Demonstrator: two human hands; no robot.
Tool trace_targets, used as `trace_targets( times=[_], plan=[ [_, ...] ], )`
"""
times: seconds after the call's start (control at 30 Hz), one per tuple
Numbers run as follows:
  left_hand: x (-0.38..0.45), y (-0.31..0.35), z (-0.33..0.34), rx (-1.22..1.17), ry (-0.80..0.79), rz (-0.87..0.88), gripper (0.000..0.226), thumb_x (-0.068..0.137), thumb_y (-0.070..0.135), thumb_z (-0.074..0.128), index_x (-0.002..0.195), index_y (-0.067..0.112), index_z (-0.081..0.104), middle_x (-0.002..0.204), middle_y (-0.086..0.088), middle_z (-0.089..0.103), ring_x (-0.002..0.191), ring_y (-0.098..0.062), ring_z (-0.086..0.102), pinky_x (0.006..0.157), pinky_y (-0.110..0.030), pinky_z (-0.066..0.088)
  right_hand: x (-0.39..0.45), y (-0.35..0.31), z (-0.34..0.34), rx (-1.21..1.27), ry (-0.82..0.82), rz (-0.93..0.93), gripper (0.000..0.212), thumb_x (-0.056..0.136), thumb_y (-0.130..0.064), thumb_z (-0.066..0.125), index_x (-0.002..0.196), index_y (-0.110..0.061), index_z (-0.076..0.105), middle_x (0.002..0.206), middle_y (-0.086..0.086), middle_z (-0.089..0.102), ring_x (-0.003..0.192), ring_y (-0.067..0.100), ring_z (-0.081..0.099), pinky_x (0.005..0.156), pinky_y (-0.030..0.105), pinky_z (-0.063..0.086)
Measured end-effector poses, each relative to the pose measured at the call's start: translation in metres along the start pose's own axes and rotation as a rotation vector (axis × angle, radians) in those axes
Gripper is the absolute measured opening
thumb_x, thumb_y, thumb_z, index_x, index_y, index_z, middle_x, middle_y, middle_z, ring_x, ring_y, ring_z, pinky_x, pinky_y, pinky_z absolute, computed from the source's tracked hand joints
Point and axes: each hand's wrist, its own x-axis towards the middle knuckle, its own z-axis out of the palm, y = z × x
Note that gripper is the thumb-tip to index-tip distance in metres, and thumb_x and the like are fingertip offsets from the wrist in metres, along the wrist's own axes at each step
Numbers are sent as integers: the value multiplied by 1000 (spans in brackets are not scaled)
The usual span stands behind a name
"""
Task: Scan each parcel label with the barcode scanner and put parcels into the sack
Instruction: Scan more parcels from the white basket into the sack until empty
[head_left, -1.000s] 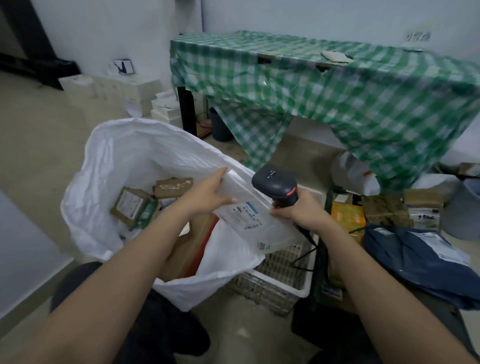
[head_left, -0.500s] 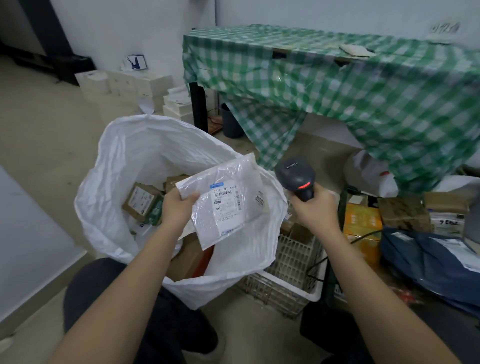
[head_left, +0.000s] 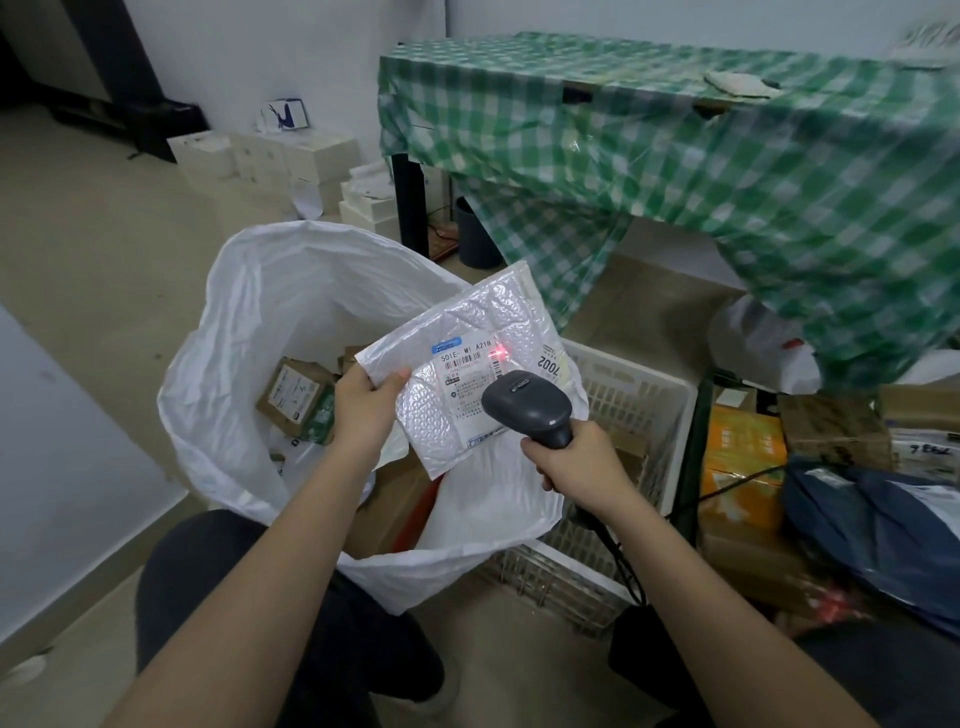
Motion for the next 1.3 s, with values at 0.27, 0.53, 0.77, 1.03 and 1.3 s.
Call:
trace_targets(
  times=[0.27, 0.53, 0.77, 1.03, 1.3],
  plan=[
    [1, -6, -2, 6, 8, 11, 37, 92, 17, 63, 128, 14, 57, 117, 1, 66, 102, -17, 65, 82, -34, 55, 3, 3, 2, 16, 7, -1, 19, 81, -14, 67, 70, -2, 56, 59, 11, 56, 44, 11, 59, 55, 30, 47],
    [31, 0, -38, 260, 267, 72, 27, 92, 25, 57, 117, 14, 60, 106, -1, 65, 96, -23, 62, 79, -38, 51, 18, 0, 12, 179, 55, 30, 19, 85, -18, 71, 87, -1, 63, 66, 8, 62, 52, 15, 58, 54, 25, 48],
    [80, 25, -57, 712, 155, 143, 58, 95, 16, 58, 145, 6, 30, 145, -16, 40, 133, -33, 38, 108, -43, 32, 34, -6, 18, 200, 100, 53, 17, 86, -16, 69, 89, 0, 64, 69, 11, 63, 53, 16, 58, 55, 27, 50],
    [41, 8, 23, 536, -200, 269, 33, 95, 16, 57, 127, 11, 55, 130, -5, 56, 122, -20, 51, 100, -30, 42, 30, 29, -21, 256, 207, 176, 10, 85, -13, 71, 82, -7, 64, 65, 9, 61, 53, 18, 56, 54, 28, 46],
    [9, -13, 151, 513, -482, 419, 27, 96, 16, 55, 123, 15, 58, 126, 0, 58, 118, -13, 52, 100, -27, 41, 57, 97, -88, 340, 412, 366, 13, 85, -14, 68, 80, -4, 62, 67, 14, 61, 58, 24, 57, 57, 36, 44]
  ],
)
